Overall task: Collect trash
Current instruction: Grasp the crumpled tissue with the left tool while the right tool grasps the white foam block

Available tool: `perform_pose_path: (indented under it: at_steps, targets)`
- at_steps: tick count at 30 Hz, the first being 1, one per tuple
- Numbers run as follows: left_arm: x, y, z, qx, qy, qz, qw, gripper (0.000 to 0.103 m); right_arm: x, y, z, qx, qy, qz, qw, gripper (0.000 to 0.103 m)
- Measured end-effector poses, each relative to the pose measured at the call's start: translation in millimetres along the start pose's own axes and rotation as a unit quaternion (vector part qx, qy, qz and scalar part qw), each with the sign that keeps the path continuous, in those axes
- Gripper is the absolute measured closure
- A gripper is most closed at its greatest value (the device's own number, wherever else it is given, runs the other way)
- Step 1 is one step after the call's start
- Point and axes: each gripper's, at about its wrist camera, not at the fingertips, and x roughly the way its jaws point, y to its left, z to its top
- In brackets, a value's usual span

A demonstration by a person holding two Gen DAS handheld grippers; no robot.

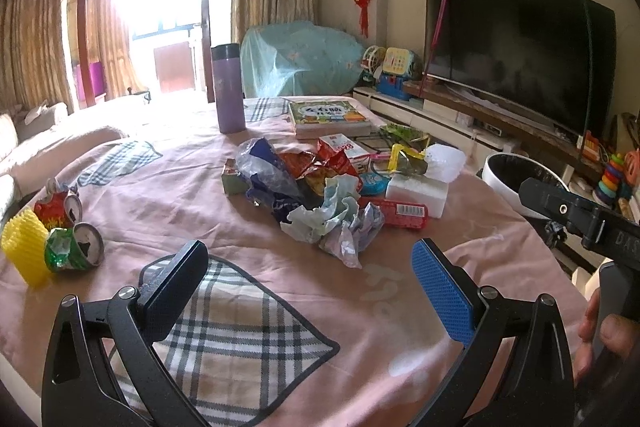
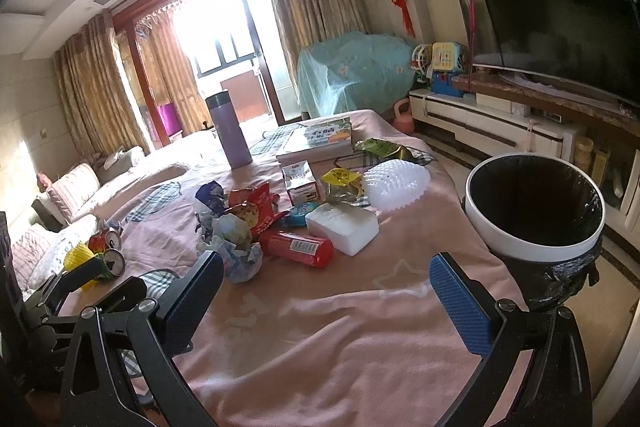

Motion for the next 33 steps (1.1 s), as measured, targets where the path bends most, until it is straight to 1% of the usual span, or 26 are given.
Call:
perform_pose_path:
  at_steps: [6,8,16,22,28,30,32,33]
  targets:
    - [14.5,0.9,4.5,-0.002,0.016,-0.004,0.9999,0.0,16.7,-10.6,6.6,0.007,0.02,0.014,1.0,0.0]
    - [20.0,-0.1,5.6,0.0,0.022,-0.005,0.9997,0.0,26.3,-14.4,8.6,0.009,0.033,0.021,0.999,0.0]
    - [49.9,-0.7,13.1,0.001,0.053,-0.012,0.9985,0.0,68.2,-28.3,14.7,-0.002,0.08,0.022,0.997,0.001]
    - [72.5,-1.0,16.8,-0.001,0.076,-0.017,0.997,0.0,100.5,-41.0,19.3,-0.015,0.119,0.032,0.992,0.013]
    - [93.0,-4.3,18.8,-0.002,0.095,-0.023,0.9952,0.0,129.6,-50.5,25.0,-0.023,0.149,0.042,0.988,0.02]
    - [98.8,-6.4,18.7,0.0,0.1,-0.023,0.9947,0.003,137.6,-50.5,26.6,-0.029,0.156,0.044,0.986,0.021]
    - [105.5,-7.7,17.4,0.001,0.109,-0.026,0.9937,0.011,146.9,-49.2,26.4,-0.036,0.166,0.046,0.984,0.025]
    - [108.5,-7.7,16.0,0.0,0.114,-0.028,0.9931,0.013,152.6,-48.8,25.6,-0.039,0.173,0.049,0.983,0.026]
